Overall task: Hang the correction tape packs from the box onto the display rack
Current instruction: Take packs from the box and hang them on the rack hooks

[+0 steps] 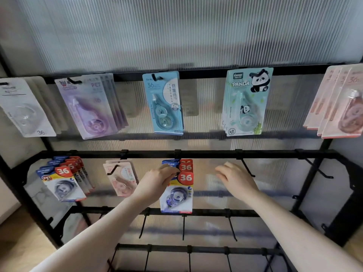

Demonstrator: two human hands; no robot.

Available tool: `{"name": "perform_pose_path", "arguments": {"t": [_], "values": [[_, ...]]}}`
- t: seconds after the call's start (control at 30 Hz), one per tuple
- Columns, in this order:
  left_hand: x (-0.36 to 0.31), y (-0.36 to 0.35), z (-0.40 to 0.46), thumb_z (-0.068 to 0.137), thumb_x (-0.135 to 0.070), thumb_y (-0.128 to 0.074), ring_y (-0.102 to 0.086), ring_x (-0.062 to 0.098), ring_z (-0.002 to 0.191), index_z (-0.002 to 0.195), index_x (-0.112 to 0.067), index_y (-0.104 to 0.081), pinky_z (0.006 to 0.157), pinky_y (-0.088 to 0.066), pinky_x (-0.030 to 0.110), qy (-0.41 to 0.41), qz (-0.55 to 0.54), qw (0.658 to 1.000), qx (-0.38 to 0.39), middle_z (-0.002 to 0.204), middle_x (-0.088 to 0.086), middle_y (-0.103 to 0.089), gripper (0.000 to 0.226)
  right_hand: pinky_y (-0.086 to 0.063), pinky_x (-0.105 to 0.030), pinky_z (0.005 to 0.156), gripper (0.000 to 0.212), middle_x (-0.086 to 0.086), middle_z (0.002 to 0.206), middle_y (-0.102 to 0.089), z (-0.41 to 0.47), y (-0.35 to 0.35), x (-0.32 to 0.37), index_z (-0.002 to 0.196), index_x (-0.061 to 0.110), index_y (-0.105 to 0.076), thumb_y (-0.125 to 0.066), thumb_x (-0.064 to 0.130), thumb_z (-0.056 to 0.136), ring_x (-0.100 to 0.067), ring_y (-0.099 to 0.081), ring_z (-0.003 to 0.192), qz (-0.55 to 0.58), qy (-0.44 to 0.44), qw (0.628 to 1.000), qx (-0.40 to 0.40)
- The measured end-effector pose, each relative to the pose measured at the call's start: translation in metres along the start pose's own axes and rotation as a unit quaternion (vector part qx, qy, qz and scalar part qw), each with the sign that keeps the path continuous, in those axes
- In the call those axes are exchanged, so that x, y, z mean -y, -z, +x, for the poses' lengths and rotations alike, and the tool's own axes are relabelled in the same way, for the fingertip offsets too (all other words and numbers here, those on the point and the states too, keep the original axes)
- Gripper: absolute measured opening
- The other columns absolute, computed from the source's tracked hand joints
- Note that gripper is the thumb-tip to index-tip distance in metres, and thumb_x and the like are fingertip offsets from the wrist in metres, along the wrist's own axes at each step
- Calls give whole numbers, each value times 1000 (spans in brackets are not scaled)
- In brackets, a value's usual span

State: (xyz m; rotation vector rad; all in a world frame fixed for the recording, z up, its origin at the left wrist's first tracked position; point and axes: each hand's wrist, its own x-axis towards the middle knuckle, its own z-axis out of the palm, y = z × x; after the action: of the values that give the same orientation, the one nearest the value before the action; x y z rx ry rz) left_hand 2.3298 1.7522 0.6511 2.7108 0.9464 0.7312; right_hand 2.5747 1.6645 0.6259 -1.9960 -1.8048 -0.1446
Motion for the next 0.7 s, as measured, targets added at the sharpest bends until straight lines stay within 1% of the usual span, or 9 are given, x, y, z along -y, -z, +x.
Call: {"name": "perform_pose_path", "arguments": {"t": [0.07,0.1,0.3,0.47,0.6,0.7], "values": [[4,-2,0,95,-11,-47,-63,27,93,120,-11,-61,74,-52,39,-4,2,1000,-5,115,8,-62,28,-47,-30,79,27,0,104,-58,1,-2,-2,117,16,-61,-44,24,98,-18,-54,96,4,-3,1000,3],[5,-3,1,95,-9,-48,-63,27,94,121,-11,-60,75,-51,38,-5,3,1000,-6,117,8,-61,29,-47,-29,79,27,0,104,-58,1,-3,-2,117,16,-61,-44,25,98,-17,-55,95,6,-3,1000,4],[10,-9,7,97,-15,-45,-62,25,97,126,-14,-56,75,-50,36,1,25,1000,3,120,6,-58,31,-47,-27,80,29,1,107,-57,3,-5,-5,120,18,-59,-42,25,99,-15,-54,96,10,-3,1000,11],[10,-14,13,96,-17,-47,-61,25,98,125,-13,-57,70,-42,27,-3,32,999,-23,121,6,-59,31,-43,-21,84,31,3,117,-56,2,-9,-8,126,19,-57,-43,24,99,-12,-54,105,14,-2,1000,19],[14,-18,15,94,-18,-50,-64,28,92,120,-11,-61,66,-49,32,-22,35,998,-39,112,9,-63,29,-36,-15,80,31,4,121,-55,-1,-16,-10,127,19,-56,-43,23,99,-11,-53,108,12,-2,999,33],[15,-20,17,92,-13,-55,-64,29,91,119,-9,-61,66,-49,33,-26,37,998,-49,112,10,-64,28,-37,-16,80,31,3,121,-54,-3,-20,-10,127,18,-55,-42,24,99,-12,-53,107,6,-5,999,42]]}}
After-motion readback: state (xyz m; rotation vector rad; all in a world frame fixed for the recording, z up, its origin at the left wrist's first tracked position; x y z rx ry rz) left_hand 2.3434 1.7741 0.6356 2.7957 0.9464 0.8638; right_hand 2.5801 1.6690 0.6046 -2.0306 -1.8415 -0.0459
